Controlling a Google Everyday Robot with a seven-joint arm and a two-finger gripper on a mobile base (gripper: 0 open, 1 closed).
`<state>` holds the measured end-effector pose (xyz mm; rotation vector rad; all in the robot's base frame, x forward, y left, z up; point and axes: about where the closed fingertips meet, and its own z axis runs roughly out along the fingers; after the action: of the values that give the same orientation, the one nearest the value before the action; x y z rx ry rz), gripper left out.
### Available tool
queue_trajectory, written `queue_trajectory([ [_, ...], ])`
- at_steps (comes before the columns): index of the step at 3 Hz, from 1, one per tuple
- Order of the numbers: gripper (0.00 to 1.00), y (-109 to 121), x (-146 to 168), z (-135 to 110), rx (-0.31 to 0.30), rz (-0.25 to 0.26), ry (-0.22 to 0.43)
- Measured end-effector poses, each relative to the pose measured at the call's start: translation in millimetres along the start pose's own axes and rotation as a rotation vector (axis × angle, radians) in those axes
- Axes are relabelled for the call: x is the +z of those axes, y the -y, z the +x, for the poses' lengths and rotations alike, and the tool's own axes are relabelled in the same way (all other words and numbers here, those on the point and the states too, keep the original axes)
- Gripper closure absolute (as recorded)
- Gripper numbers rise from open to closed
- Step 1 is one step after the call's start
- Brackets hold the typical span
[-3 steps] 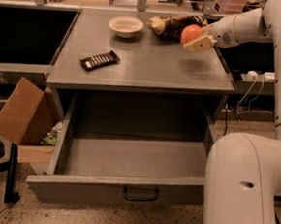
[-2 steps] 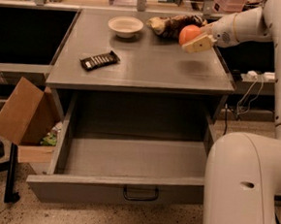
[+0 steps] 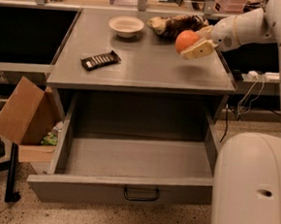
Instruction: Place orange into top drawer
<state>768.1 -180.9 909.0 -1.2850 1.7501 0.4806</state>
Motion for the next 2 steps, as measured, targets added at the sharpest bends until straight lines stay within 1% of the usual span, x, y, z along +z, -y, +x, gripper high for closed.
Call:
queue_trajectory([
  [1, 1.00, -38.1, -22.8, -17.6, -0.121, -0.064, 0.000],
  [2, 1.00, -73.0, -67.5, -50.7, -0.253, -0.027, 0.008],
])
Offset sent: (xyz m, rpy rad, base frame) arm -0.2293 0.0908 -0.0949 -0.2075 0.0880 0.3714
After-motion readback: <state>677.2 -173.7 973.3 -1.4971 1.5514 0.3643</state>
